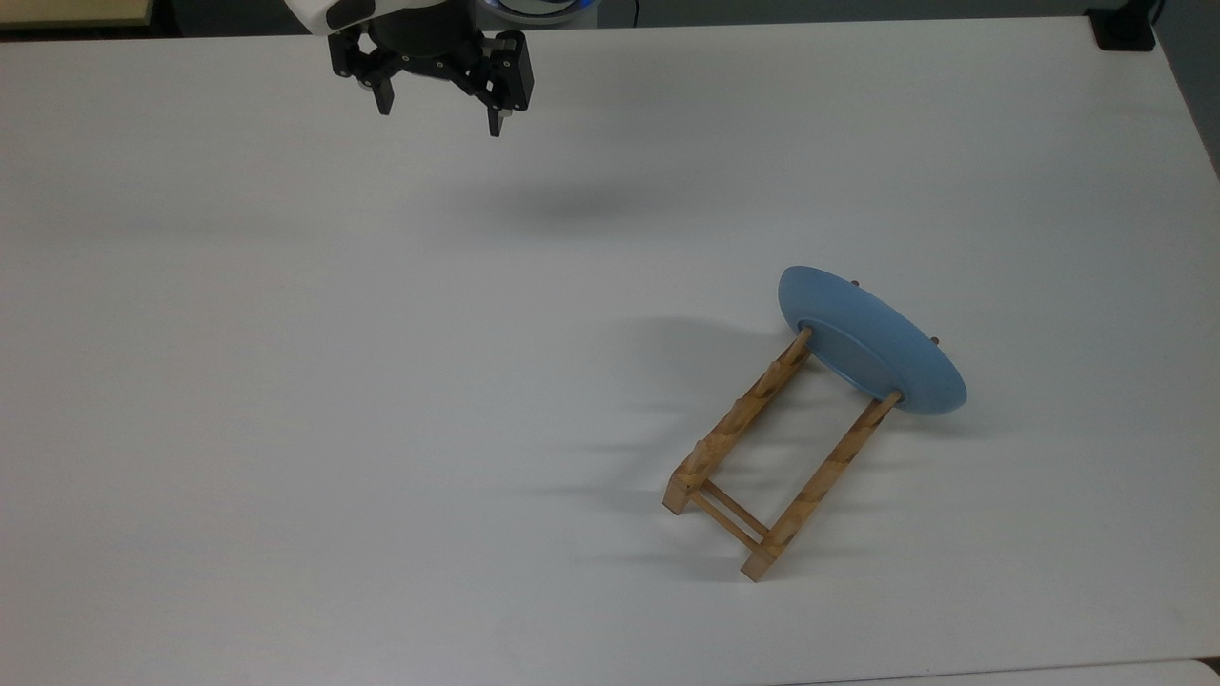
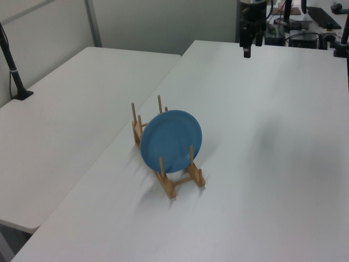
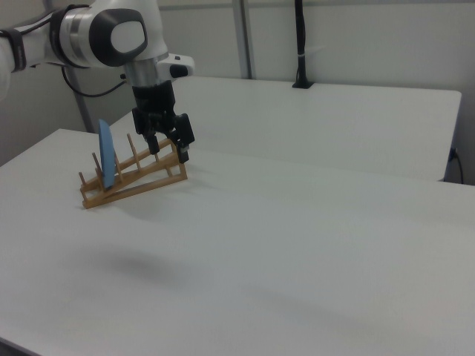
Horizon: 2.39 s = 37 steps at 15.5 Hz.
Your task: Pick plate from plate rack
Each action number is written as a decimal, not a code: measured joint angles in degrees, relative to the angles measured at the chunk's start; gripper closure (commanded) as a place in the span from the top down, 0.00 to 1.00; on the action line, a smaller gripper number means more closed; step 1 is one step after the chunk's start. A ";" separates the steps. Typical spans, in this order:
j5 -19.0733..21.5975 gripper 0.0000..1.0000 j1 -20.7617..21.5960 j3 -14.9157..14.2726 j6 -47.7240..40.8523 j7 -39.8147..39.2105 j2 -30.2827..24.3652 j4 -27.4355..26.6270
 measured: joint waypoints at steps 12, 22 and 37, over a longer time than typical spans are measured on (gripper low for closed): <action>0.00 1.00 -0.26 0.69 0.00 -0.44 0.30 -0.08; 0.00 1.00 -0.24 0.77 0.79 -1.99 0.31 -0.08; 0.00 1.00 -0.08 0.91 2.47 -2.09 0.65 -0.07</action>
